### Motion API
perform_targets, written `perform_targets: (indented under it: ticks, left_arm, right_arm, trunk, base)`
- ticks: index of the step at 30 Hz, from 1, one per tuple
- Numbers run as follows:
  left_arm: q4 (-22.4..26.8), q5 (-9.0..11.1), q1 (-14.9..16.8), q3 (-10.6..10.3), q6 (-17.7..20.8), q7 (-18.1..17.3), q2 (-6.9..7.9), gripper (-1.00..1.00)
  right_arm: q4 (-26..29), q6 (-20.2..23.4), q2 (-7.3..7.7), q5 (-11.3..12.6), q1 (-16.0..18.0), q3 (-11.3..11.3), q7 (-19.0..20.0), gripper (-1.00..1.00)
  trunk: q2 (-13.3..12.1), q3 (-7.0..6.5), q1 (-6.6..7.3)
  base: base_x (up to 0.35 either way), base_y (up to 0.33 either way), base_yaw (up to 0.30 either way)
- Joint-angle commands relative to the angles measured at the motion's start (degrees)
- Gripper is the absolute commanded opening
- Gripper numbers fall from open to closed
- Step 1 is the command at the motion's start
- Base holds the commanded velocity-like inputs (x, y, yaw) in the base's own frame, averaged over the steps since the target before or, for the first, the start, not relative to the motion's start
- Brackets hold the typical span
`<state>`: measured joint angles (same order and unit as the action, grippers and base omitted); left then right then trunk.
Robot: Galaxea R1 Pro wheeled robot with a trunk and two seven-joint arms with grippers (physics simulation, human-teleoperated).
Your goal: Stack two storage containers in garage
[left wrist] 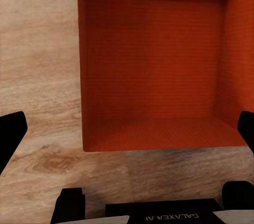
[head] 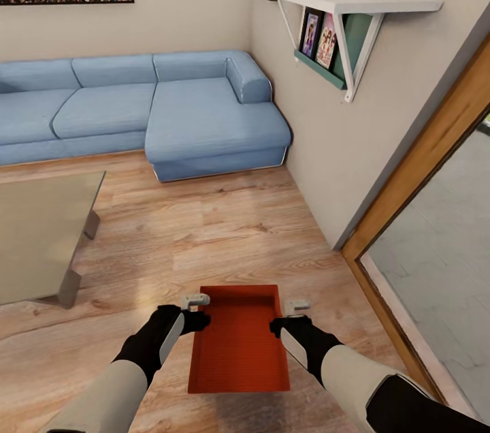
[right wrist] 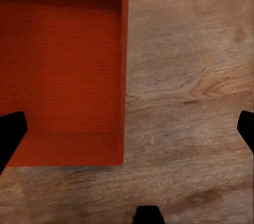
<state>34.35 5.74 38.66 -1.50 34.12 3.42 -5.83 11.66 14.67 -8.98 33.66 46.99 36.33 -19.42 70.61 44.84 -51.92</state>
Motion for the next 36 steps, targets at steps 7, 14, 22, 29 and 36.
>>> perform_targets:
  ticks: [7, 14, 22, 29, 36]
  left_arm:
    - [-0.31, 0.59, 0.01, -0.16, -0.17, 0.36, 0.04, 1.00]
    - [-0.33, 0.52, 0.00, -0.17, -0.20, 0.36, 0.03, 1.00]
    - [-0.34, 0.55, 0.01, -0.17, -0.17, 0.39, 0.03, 1.00]
    - [-8.20, 0.68, -0.03, -0.11, -3.52, 0.36, 0.08, 1.00]
    - [-11.89, 0.90, 0.01, -0.09, -9.45, -0.04, -0.04, 1.00]
  right_arm:
    - [0.71, 5.86, 0.32, 0.19, 0.03, 0.50, -0.35, 1.00]
    - [0.85, 5.83, 0.43, 0.18, 0.03, 0.50, -0.35, 1.00]
    - [2.19, 3.37, 0.45, 0.18, 0.03, 0.50, -0.39, 1.00]
    - [2.44, 1.98, 0.34, 0.17, 0.03, 0.50, -0.41, 1.00]
    - [1.47, 1.85, -0.01, 0.47, 0.03, 0.23, -0.36, 1.00]
  trunk:
    - [2.85, 1.30, -1.54]
    - [5.66, 2.56, -3.08]
    - [8.46, 3.82, -4.62]
    - [8.46, 3.82, -4.62]
    - [8.46, 3.82, -4.62]
  base:
    - [0.000, 0.000, 0.000]
    - [0.000, 0.000, 0.000]
    - [0.000, 0.000, 0.000]
    - [0.000, 0.000, 0.000]
    - [0.000, 0.000, 0.000]
